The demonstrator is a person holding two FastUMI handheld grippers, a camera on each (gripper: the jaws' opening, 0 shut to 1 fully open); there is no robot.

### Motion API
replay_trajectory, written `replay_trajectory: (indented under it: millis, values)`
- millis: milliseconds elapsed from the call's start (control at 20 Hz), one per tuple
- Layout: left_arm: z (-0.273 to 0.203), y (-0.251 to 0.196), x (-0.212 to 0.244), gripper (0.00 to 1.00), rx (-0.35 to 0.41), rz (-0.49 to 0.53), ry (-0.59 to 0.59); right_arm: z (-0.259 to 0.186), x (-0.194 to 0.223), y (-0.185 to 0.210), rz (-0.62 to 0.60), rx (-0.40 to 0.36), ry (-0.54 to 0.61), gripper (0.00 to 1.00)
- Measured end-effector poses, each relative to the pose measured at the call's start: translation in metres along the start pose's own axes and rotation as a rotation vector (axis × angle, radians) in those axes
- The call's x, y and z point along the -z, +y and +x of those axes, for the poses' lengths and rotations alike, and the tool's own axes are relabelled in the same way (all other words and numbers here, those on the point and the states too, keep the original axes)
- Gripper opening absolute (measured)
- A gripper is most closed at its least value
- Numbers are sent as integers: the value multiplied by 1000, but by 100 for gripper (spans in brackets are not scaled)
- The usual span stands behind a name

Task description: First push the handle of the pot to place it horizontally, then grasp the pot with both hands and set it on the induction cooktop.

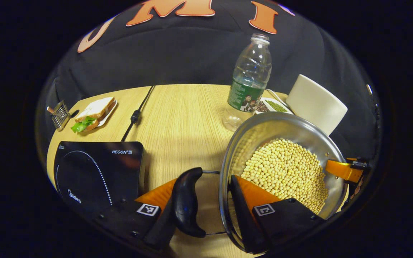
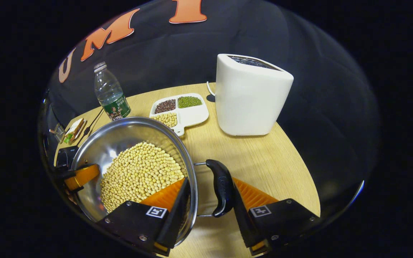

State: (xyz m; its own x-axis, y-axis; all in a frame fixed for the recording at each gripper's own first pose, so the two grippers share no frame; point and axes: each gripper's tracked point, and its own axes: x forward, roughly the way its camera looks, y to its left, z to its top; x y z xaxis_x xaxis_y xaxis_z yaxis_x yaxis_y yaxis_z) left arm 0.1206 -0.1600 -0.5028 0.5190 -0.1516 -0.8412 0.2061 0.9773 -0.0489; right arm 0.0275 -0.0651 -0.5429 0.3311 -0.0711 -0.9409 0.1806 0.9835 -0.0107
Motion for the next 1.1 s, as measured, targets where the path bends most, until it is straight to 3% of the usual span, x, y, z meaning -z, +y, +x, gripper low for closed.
replay_trajectory:
  millis: [200,350,550,1100]
  values:
    - [2,-2,-6,81,3,-30,-35,-1,-2,0,-2,10,-18,69]
    - [1,0,-5,75,7,-36,-59,-3,-2,0,19,6,-46,63]
    - [-8,2,-11,74,-15,-40,-98,-14,1,2,44,4,-57,60]
    - [-106,41,-41,73,-59,-23,-221,-100,-18,38,65,-63,-152,59]
